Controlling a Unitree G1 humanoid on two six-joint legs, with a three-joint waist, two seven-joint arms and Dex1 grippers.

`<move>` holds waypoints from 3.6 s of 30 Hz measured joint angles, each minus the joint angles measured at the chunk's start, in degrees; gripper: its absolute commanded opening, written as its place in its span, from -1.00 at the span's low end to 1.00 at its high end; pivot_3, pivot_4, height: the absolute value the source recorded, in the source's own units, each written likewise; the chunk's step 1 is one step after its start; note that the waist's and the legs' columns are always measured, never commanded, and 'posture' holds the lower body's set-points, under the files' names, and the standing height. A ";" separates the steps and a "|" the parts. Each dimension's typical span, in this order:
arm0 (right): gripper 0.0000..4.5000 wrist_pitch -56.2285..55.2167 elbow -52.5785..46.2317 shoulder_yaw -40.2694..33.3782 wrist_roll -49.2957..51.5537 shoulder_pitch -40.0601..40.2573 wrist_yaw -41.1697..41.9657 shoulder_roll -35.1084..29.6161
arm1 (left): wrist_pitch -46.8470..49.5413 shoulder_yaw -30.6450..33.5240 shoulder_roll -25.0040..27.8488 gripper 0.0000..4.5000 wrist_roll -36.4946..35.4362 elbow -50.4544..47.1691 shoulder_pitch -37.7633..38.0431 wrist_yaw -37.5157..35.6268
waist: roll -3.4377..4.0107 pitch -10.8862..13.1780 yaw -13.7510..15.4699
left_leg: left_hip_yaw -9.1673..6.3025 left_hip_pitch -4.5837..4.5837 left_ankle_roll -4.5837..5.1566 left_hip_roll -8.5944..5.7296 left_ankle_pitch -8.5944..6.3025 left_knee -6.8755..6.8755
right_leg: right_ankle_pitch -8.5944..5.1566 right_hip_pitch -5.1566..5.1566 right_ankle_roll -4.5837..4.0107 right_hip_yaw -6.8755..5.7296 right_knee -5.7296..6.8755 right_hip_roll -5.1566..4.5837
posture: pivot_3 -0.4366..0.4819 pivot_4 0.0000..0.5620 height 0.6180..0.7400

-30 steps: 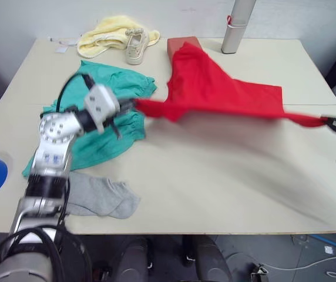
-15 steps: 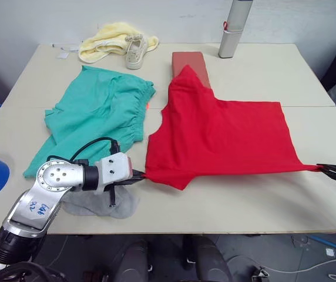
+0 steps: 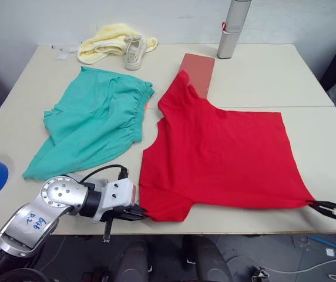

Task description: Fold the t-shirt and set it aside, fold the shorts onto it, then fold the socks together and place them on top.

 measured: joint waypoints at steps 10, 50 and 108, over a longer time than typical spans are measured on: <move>-0.98 3.21 -1.54 -1.95 -2.64 2.02 -4.17 0.01 | 3.06 1.34 2.96 -1.00 -3.66 -1.91 1.56 -1.65 | 0.00 0.00 -0.01 | 0.00 -0.01 -0.03 0.05 -0.05 -0.01 | -0.04 -0.02 -0.07 0.00 0.00 0.05 | -0.05 -0.47 1.00; -0.98 13.60 -5.10 -7.11 6.95 12.17 16.00 -1.20 | 19.65 17.70 24.87 -1.00 -25.85 3.83 1.73 -18.74 | 0.05 -0.02 0.00 | 0.01 0.09 -0.23 0.19 -0.33 -0.01 | -0.32 -0.03 -0.17 -0.05 0.05 0.22 | -0.05 -0.47 1.00; 0.96 56.62 -48.68 -26.17 12.98 16.61 5.38 11.77 | -7.88 1.92 -11.92 1.00 -4.45 14.13 -12.20 -2.65 | -0.02 -0.13 0.40 | 0.07 0.00 -0.08 0.20 -0.45 0.01 | -0.22 -0.04 0.00 0.08 0.07 0.31 | -0.05 -0.47 1.00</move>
